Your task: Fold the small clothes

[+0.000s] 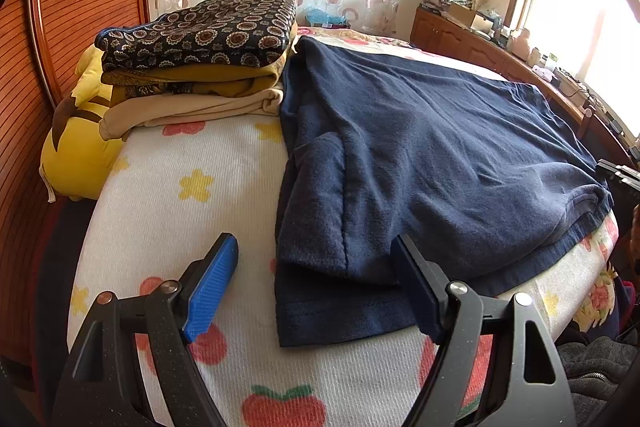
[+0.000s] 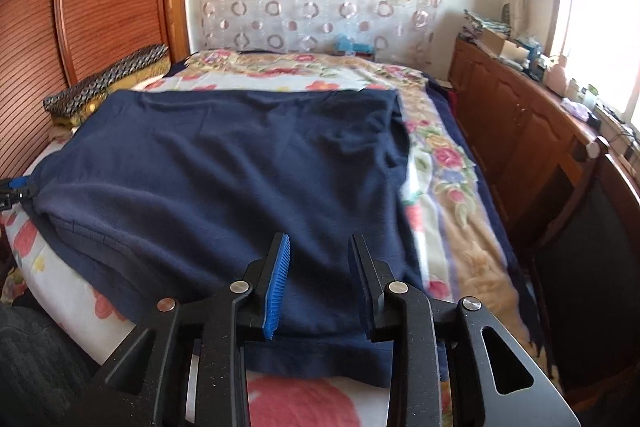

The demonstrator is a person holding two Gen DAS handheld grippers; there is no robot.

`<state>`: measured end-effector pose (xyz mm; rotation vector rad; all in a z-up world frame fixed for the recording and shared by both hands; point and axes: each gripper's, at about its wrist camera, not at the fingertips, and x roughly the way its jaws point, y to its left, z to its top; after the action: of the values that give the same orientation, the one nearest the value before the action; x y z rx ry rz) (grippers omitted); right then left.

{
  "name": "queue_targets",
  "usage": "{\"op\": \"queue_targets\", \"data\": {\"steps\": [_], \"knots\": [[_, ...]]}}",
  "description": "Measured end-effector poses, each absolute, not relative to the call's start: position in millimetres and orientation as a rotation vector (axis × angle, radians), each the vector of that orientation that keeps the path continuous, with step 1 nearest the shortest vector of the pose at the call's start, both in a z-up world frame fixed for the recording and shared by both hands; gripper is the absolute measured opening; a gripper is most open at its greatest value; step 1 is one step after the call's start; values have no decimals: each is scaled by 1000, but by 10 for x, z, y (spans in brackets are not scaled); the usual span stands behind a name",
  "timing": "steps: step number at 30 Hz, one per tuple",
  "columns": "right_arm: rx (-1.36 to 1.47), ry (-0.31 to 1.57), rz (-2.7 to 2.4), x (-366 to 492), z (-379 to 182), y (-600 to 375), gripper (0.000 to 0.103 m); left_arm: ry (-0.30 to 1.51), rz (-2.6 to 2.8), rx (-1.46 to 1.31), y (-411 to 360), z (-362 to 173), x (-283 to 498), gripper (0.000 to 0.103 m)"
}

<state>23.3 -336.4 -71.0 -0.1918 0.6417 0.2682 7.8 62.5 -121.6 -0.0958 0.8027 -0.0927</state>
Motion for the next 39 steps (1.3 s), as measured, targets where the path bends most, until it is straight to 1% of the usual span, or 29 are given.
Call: {"op": "queue_targets", "data": {"steps": [7,12,13,15,17,18,27,29,30,31,33,36,39], "knots": [[-205,677,272,439,-991,-3272,32,791,-128,-177,695,-1180,46,79],[-212,626,266,378,-1035,-3229,34,760,-150,-219,726,-1136,32,79],[-207,617,267,367,-1042,-3236,34,764,-160,-224,725,-1140,43,74],[-196,601,268,312,-1048,-3271,35,778,-182,-227,704,-1164,60,69],[-191,589,267,296,-1082,-3248,36,788,-177,-210,670,-1180,72,68],[-189,583,266,299,-1093,-3241,36,795,-174,-200,654,-1190,77,65],[-188,561,267,221,-1127,-3260,38,800,-156,-133,596,-1192,95,64],[-190,556,267,214,-1135,-3267,39,796,-181,-121,567,-1192,99,49],[-190,553,267,207,-1138,-3265,39,799,-188,-101,541,-1192,107,39],[-190,551,268,202,-1143,-3277,39,803,-186,-81,525,-1193,115,26],[-191,547,270,191,-1149,-3292,39,819,-212,-79,517,-1186,139,12],[-188,545,274,187,-1149,-3305,39,799,-235,-65,424,-1085,172,9],[-179,550,280,195,-1141,-3327,40,737,-290,-58,240,-842,214,9]]}}
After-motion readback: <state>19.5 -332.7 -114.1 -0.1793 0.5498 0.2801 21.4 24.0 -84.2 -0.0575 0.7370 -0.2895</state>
